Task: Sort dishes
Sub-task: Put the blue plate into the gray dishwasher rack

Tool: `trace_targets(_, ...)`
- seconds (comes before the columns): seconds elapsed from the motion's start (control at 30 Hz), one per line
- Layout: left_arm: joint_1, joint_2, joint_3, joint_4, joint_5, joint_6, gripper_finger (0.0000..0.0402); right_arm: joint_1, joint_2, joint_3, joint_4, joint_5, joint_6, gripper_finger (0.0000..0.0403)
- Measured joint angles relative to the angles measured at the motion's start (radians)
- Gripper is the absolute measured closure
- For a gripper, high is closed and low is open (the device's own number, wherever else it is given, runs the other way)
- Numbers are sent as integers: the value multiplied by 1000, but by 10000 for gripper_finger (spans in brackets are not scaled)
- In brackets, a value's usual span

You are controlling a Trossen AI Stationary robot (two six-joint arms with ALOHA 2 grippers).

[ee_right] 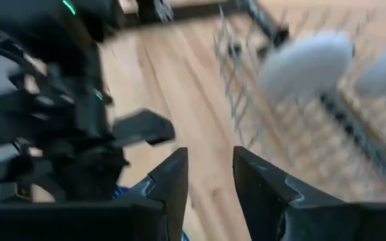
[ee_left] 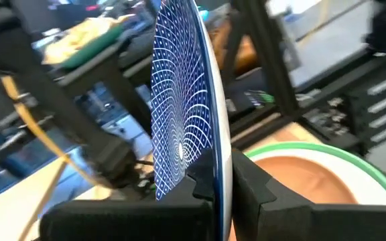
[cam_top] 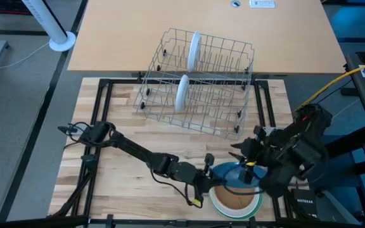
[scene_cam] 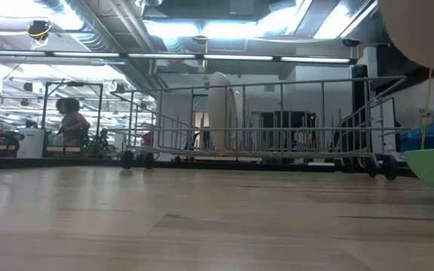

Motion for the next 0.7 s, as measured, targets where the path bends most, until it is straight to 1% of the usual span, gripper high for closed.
trace_targets(0.27,39,-113,0,2,-156,-32,394,0,-1,302,0,158,-385,278)
trace_targets(0.37,61,-152,2,3,-208,-34,394,0,-3,390,8,224,-509,278)
trace_targets(0.43,81,-180,2,-5,-236,-33,394,0,-46,358,51,283,-600,278)
trace_targets(0.5,104,-206,2,-6,-256,-19,394,-1,-79,346,41,325,-644,278)
trace_targets(0.57,127,-234,2,-3,-281,-4,394,-1,-111,347,5,349,-645,278)
trace_targets(0.7,186,-288,2,4,-320,15,394,-1,-161,347,0,389,-648,278)
